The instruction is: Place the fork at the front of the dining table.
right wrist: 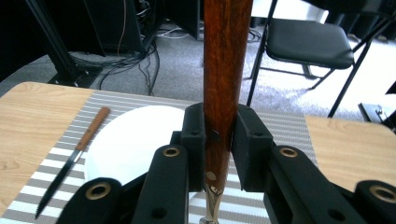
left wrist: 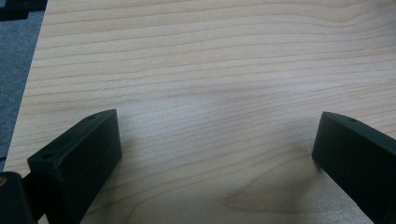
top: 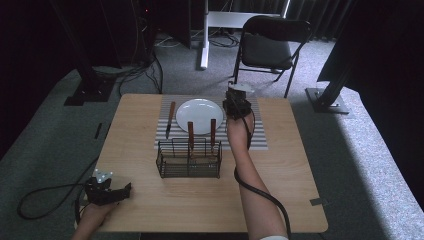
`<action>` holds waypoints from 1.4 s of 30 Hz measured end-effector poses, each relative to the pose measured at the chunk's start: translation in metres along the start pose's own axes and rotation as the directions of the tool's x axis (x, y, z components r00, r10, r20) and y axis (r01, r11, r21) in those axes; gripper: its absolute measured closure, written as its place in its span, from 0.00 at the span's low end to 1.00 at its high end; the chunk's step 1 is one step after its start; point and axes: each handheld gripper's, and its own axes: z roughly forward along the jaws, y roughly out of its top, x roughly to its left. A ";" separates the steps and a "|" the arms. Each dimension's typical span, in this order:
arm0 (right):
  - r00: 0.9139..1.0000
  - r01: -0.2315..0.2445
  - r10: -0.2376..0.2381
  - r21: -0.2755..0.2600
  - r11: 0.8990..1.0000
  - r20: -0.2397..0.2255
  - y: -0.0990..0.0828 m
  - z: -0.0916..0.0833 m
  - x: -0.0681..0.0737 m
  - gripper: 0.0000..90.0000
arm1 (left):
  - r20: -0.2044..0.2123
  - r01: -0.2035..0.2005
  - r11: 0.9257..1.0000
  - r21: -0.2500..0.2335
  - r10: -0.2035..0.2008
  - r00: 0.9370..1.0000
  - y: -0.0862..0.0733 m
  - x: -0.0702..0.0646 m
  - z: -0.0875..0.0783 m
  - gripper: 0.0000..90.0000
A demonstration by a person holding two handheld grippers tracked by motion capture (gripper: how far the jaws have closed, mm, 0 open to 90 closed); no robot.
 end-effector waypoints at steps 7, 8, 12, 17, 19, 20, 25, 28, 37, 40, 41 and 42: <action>1.000 0.026 -0.026 0.048 0.998 -0.001 -0.025 0.018 -0.016 0.84 | 0.000 0.000 1.000 0.000 0.000 1.000 0.000 0.000 0.000 0.01; 1.000 0.022 -0.021 0.048 0.999 -0.018 -0.028 0.020 -0.019 0.84 | -0.001 0.000 1.000 0.000 0.000 1.000 0.000 0.000 0.000 0.01; 1.000 0.016 -0.015 0.069 0.998 -0.024 -0.039 0.029 -0.028 0.84 | -0.001 0.000 1.000 0.000 0.000 1.000 0.000 0.000 0.000 0.01; 0.999 0.026 -0.023 0.100 0.995 -0.029 -0.048 0.042 -0.033 0.84 | -0.002 0.001 1.000 0.000 -0.001 1.000 0.000 0.000 0.000 0.01; 0.999 0.013 -0.009 0.111 0.994 -0.036 -0.051 0.047 -0.035 0.84 | -0.003 0.002 1.000 0.000 -0.002 1.000 0.000 0.000 0.000 0.01; 0.999 0.013 -0.008 0.119 0.993 -0.039 -0.052 0.050 -0.036 0.84 | -0.003 0.001 1.000 0.001 -0.001 1.000 0.000 0.000 0.000 0.01; 0.998 0.011 -0.003 0.141 0.990 -0.057 -0.057 0.062 -0.039 0.84 | -0.003 0.002 1.000 0.000 -0.002 1.000 0.000 0.000 0.000 0.01; 0.998 -0.002 0.011 0.150 0.989 -0.059 -0.056 0.067 -0.041 0.84 | -0.002 0.002 1.000 0.000 -0.002 1.000 0.000 0.000 0.000 0.01; 0.997 -0.039 0.051 0.197 0.980 -0.055 -0.051 0.084 -0.046 0.84 | -0.003 0.002 1.000 0.000 -0.002 1.000 0.000 0.000 0.000 0.01; 0.996 -0.063 0.074 0.207 0.976 -0.047 -0.051 0.090 -0.047 0.84 | -0.003 0.002 1.000 0.000 -0.002 1.000 0.000 0.000 0.000 0.01; 0.996 -0.066 0.077 0.210 0.976 -0.046 -0.051 0.092 -0.048 0.84 | -0.003 0.002 1.000 0.000 -0.002 1.000 0.000 0.000 0.000 0.01; 0.996 -0.068 0.079 0.215 0.974 -0.042 -0.051 0.095 -0.048 0.84 | -0.003 0.002 1.000 0.000 -0.002 1.000 0.000 0.000 0.000 0.01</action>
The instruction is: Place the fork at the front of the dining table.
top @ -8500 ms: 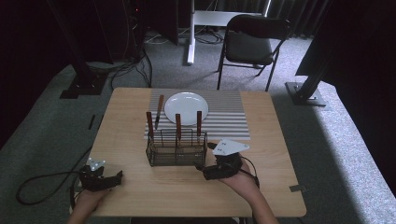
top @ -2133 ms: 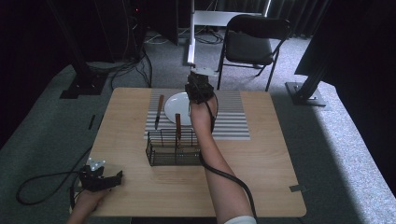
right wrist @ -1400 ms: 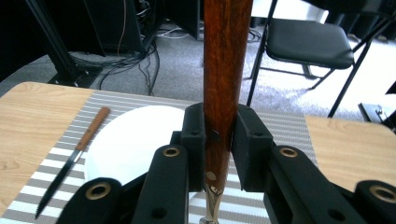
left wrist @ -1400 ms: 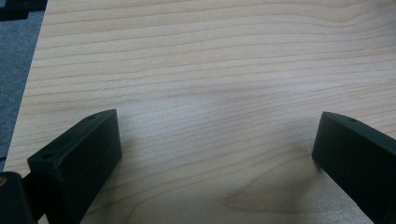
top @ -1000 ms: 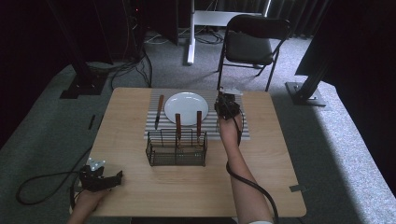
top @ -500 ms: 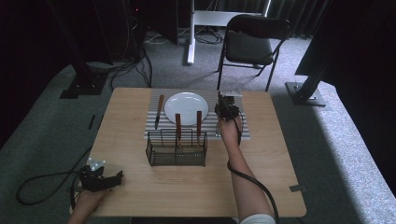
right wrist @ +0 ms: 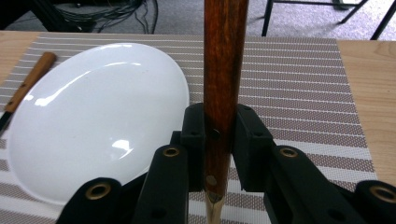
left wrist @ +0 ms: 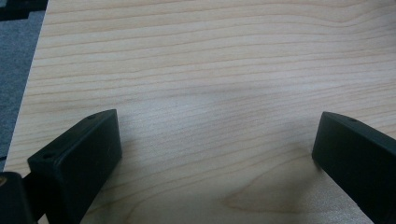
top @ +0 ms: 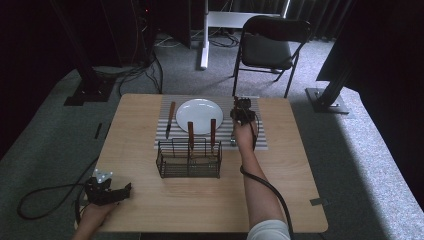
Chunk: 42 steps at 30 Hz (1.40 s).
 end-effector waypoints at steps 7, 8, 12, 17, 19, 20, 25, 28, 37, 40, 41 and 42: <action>0.999 -0.031 0.031 0.035 0.999 0.009 0.003 0.019 -0.004 0.84 | 0.000 0.000 1.000 0.000 0.000 1.000 0.000 0.000 0.000 0.01; 0.999 -0.051 0.051 0.041 0.998 0.006 0.003 0.025 -0.006 0.84 | 0.000 0.000 1.000 0.000 0.000 1.000 0.000 0.000 0.000 0.01; 0.997 -0.079 0.079 0.074 0.994 0.001 0.003 0.034 -0.010 0.84 | 0.000 0.001 1.000 0.000 -0.001 1.000 0.000 0.000 0.000 0.01; 0.993 -0.119 0.117 0.109 0.987 0.020 -0.004 0.054 -0.013 0.84 | 0.000 0.001 1.000 -0.001 -0.001 1.000 0.000 0.000 0.000 0.01; 0.993 -0.117 0.116 0.119 0.986 0.019 -0.006 0.061 -0.012 0.84 | 0.000 0.001 1.000 -0.001 -0.001 1.000 0.000 0.000 0.000 0.01; 0.993 -0.118 0.117 0.124 0.985 0.018 -0.007 0.065 -0.011 0.84 | 0.000 0.001 1.000 0.000 -0.001 1.000 0.000 0.000 0.000 0.01; 0.987 -0.161 0.163 0.148 0.976 0.001 -0.009 0.079 -0.016 0.84 | -0.002 0.003 1.000 -0.001 -0.003 1.000 0.000 0.000 0.000 0.01; 0.983 -0.182 0.185 0.150 0.972 -0.006 -0.006 0.085 -0.019 0.84 | -0.003 0.004 1.000 0.000 -0.004 1.000 0.000 0.000 0.000 0.01; 0.964 -0.248 0.261 0.185 0.951 -0.048 -0.001 0.101 -0.020 0.84 | -0.003 0.004 1.000 -0.001 -0.004 1.000 0.000 0.000 0.000 0.01; 0.973 -0.218 0.228 0.189 0.958 -0.032 0.000 0.105 -0.016 0.79 | -0.007 0.008 1.000 -0.001 -0.008 1.000 0.000 -0.001 0.000 0.01; 0.974 -0.216 0.225 0.191 0.958 -0.026 0.001 0.106 -0.016 0.77 | -0.007 0.008 1.000 -0.001 -0.008 1.000 0.000 -0.001 0.000 0.01; 0.974 -0.213 0.224 0.196 0.957 -0.034 0.002 0.106 -0.016 0.73 | -0.007 0.008 1.000 -0.001 -0.008 1.000 0.000 -0.001 0.000 0.01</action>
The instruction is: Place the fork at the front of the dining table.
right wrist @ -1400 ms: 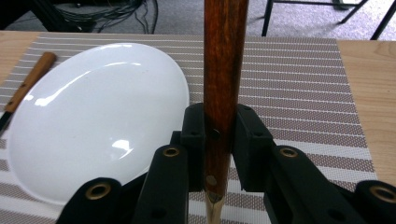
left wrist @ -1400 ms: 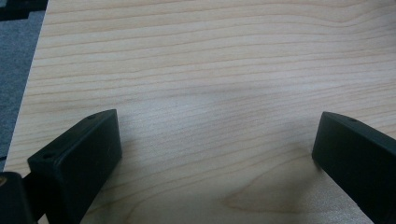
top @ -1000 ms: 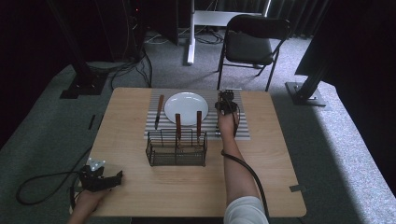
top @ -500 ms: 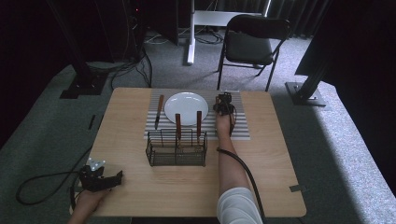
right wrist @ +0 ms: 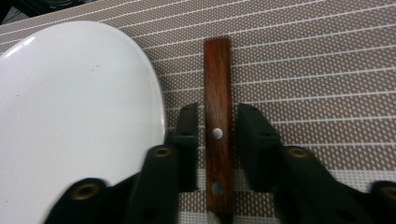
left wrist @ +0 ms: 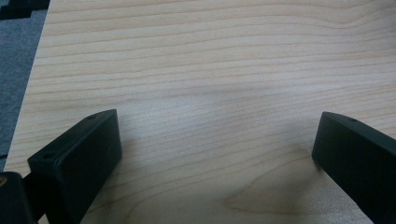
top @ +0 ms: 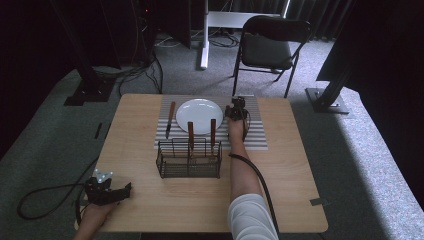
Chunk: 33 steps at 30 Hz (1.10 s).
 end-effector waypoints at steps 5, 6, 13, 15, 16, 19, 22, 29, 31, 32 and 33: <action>1.000 0.003 -0.003 0.002 1.000 -0.007 0.006 -0.014 -0.005 0.65 | 0.000 0.001 1.000 -0.001 -0.001 1.000 0.000 0.000 0.000 0.01; 1.000 0.005 -0.005 0.001 1.000 -0.012 0.006 -0.017 -0.006 0.65 | 0.000 0.001 1.000 -0.001 -0.001 1.000 0.000 0.000 0.000 0.01; 0.999 0.049 -0.048 0.045 0.998 -0.014 -0.003 -0.036 -0.005 0.64 | 0.000 0.000 1.000 0.000 0.000 1.000 0.000 0.000 0.000 0.01; 0.998 0.070 -0.070 0.060 0.996 -0.002 -0.013 -0.039 -0.003 0.64 | 0.000 0.000 1.000 0.000 0.000 1.000 0.000 0.000 0.000 0.01; 0.996 0.086 -0.087 0.068 0.994 0.002 -0.018 -0.040 -0.002 0.64 | 0.000 0.000 1.000 0.000 0.000 1.000 0.000 0.000 0.000 0.01; 0.996 0.094 -0.094 0.073 0.993 -0.007 -0.033 -0.046 0.000 0.64 | 0.000 0.000 1.000 0.000 0.000 1.000 0.000 0.000 0.000 0.01; 0.993 0.115 -0.114 0.057 0.992 -0.013 -0.043 -0.054 0.001 0.62 | 0.000 0.000 1.000 0.000 0.000 1.000 0.000 0.000 0.000 0.01; 0.978 0.205 -0.203 0.019 0.979 -0.051 -0.058 -0.072 0.004 0.32 | 0.000 0.000 1.000 0.000 0.000 1.000 0.000 0.000 0.000 0.01; 0.968 0.243 -0.241 0.028 0.970 -0.069 -0.060 -0.074 0.005 0.19 | 0.000 0.000 1.000 0.000 0.000 1.000 0.000 0.000 0.000 0.01; 0.965 0.255 -0.253 0.021 0.967 -0.069 -0.061 -0.075 0.005 0.21 | 0.000 0.000 1.000 0.000 0.000 1.000 0.000 0.000 0.000 0.01; 0.962 0.266 -0.264 0.015 0.964 -0.068 -0.062 -0.077 0.005 0.21 | 0.000 0.000 1.000 0.000 0.000 1.000 0.000 0.000 0.000 0.01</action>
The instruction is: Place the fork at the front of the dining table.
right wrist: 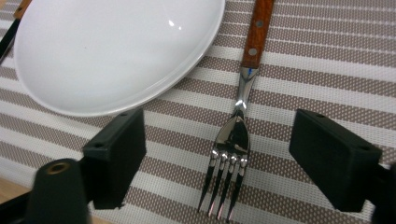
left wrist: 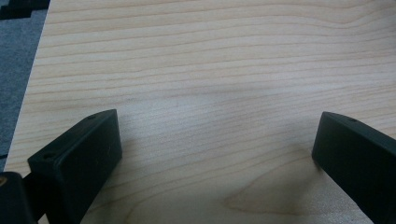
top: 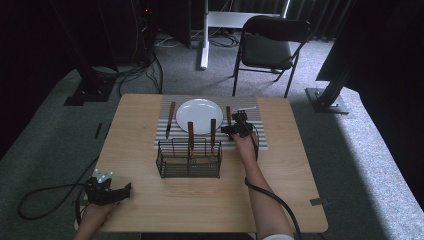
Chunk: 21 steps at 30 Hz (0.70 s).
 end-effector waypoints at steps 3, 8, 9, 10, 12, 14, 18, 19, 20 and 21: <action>0.999 0.035 -0.036 -0.028 0.999 -0.023 -0.003 -0.005 0.002 0.19 | 0.000 0.000 1.000 0.000 0.000 1.000 0.000 0.000 0.000 0.01; 0.996 0.058 -0.063 -0.068 0.996 -0.064 -0.012 -0.015 0.003 0.17 | 0.000 0.000 1.000 0.000 0.000 1.000 0.000 0.000 0.000 0.01; 0.996 0.058 -0.063 -0.068 0.996 -0.064 -0.012 -0.015 0.003 0.17 | 0.000 0.000 1.000 0.000 0.000 1.000 0.000 0.000 0.000 0.01; 0.996 0.066 -0.070 -0.071 0.995 -0.063 -0.013 -0.017 0.003 0.17 | 0.000 0.000 1.000 0.000 0.000 1.000 0.000 0.000 0.000 0.01; 0.995 0.074 -0.078 -0.085 0.994 -0.054 -0.016 -0.022 0.002 0.17 | 0.000 -0.001 1.000 0.000 0.001 1.000 0.000 0.000 0.000 0.01; 0.995 0.073 -0.079 -0.090 0.993 -0.059 -0.018 -0.025 0.000 0.17 | 0.000 0.000 1.000 0.000 0.000 1.000 0.000 0.000 0.000 0.01; 0.995 0.077 -0.084 -0.101 0.992 -0.061 -0.024 -0.031 -0.005 0.17 | 0.000 0.000 1.000 0.000 0.000 1.000 0.000 0.000 0.000 0.01; 0.994 0.080 -0.086 -0.103 0.992 -0.062 -0.025 -0.032 -0.006 0.17 | 0.000 0.000 1.000 0.000 0.000 1.000 0.000 0.000 0.000 0.01; 0.994 0.081 -0.089 -0.109 0.991 -0.069 -0.029 -0.036 -0.009 0.17 | 0.000 0.000 1.000 0.000 0.000 1.000 0.000 0.000 0.000 0.01; 0.994 0.087 -0.095 -0.115 0.990 -0.063 -0.031 -0.037 -0.010 0.17 | 0.000 0.000 1.000 0.000 0.000 1.000 0.000 0.000 0.000 0.01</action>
